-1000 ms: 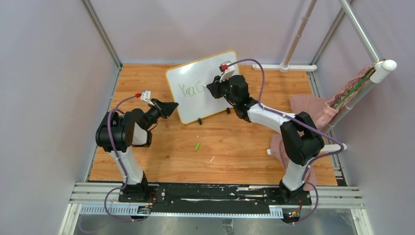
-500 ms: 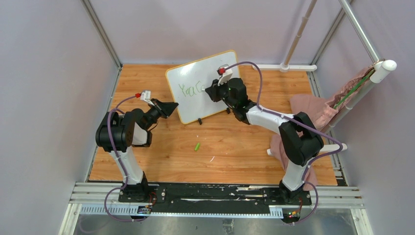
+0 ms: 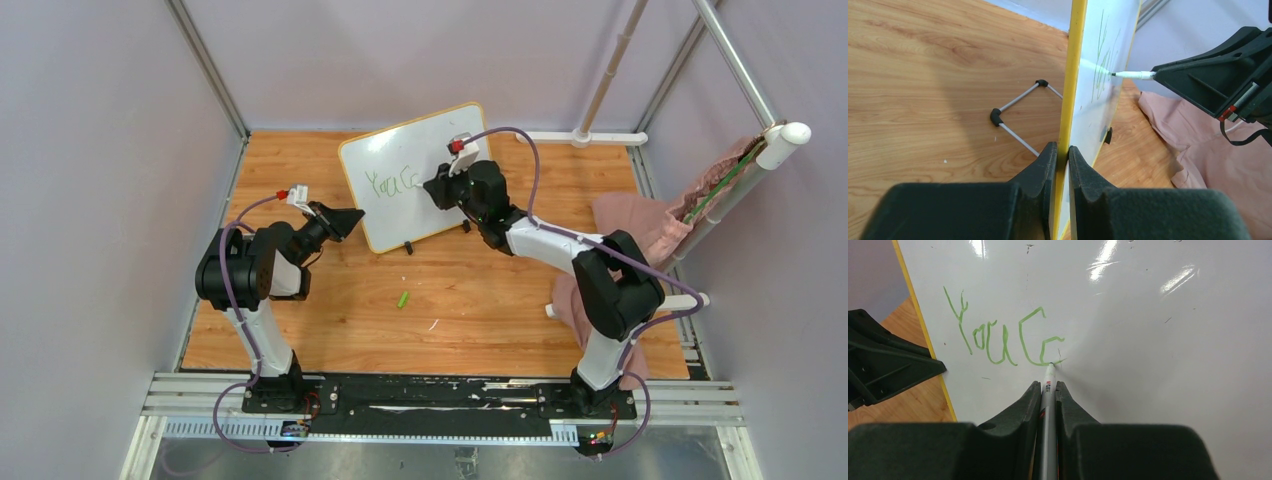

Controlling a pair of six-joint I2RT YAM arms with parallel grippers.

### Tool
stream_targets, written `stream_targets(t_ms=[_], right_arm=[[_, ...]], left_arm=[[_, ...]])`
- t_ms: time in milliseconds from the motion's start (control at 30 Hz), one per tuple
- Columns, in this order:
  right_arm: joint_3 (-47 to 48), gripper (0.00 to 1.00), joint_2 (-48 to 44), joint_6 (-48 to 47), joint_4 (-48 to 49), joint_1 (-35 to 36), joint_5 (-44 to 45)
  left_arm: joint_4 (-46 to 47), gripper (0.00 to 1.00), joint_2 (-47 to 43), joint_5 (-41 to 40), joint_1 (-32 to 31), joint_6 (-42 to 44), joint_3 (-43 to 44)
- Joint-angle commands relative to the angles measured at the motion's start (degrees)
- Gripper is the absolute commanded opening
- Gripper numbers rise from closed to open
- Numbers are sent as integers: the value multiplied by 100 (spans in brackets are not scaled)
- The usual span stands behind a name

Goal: Write a sentence on the whiteboard

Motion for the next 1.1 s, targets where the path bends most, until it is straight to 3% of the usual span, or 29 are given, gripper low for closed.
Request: stream_targets(t_ms=[0, 567, 1067], right_arm=[[139, 0, -139, -98, -111, -163, 263], [538, 0, 35, -146, -256, -194, 191], [104, 0, -22, -25, -181, -167, 137]], left_arm=[[156, 0, 115, -9, -36, 125, -29], [151, 0, 111, 0, -36, 124, -29], [156, 0, 122, 10, -36, 116, -21]])
